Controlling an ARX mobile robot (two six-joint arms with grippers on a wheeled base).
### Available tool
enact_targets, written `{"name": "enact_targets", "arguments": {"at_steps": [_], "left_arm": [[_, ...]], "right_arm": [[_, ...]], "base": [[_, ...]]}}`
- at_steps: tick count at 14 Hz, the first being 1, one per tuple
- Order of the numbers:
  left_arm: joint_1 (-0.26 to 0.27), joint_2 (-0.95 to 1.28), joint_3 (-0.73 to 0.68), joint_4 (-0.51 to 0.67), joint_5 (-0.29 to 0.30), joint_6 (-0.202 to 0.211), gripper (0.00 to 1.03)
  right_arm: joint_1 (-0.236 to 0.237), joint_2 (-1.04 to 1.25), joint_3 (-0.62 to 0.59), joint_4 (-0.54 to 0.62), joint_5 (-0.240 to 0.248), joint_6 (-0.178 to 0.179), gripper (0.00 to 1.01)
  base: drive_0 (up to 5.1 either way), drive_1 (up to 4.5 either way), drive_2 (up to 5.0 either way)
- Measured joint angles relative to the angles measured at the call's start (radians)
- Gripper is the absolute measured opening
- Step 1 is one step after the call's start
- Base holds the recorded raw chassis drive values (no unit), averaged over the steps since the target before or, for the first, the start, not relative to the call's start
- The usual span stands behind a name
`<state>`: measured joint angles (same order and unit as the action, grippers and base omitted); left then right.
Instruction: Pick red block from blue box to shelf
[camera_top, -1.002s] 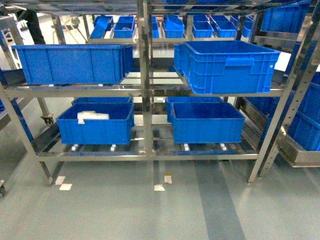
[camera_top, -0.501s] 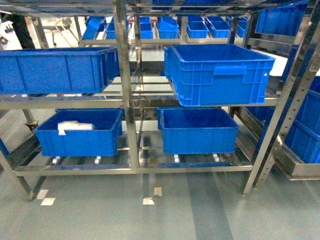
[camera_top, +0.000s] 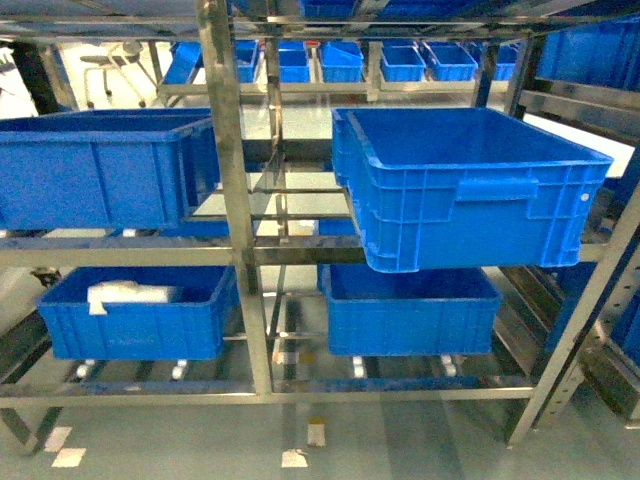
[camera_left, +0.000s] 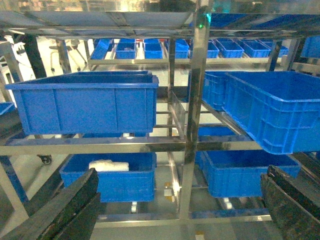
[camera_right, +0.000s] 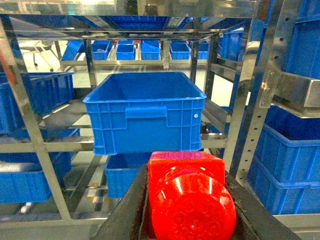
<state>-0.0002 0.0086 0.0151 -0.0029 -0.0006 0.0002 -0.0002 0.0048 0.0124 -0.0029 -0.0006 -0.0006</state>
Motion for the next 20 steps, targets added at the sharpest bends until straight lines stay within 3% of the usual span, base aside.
{"name": "enact_targets", "arguments": {"at_steps": [13,20], "left_arm": [[0.0,0.0,0.0,-0.002,0.0,0.0,0.98],[0.0,0.0,0.0,0.0,0.0,0.0,0.98]], "right_arm": [[0.0,0.0,0.0,-0.003,0.0,0.0,0.28],[0.0,0.0,0.0,-0.002,0.0,0.0,0.28]], "base": [[0.2,4.46,-4.1],[0.0,0.0,0.0]]}}
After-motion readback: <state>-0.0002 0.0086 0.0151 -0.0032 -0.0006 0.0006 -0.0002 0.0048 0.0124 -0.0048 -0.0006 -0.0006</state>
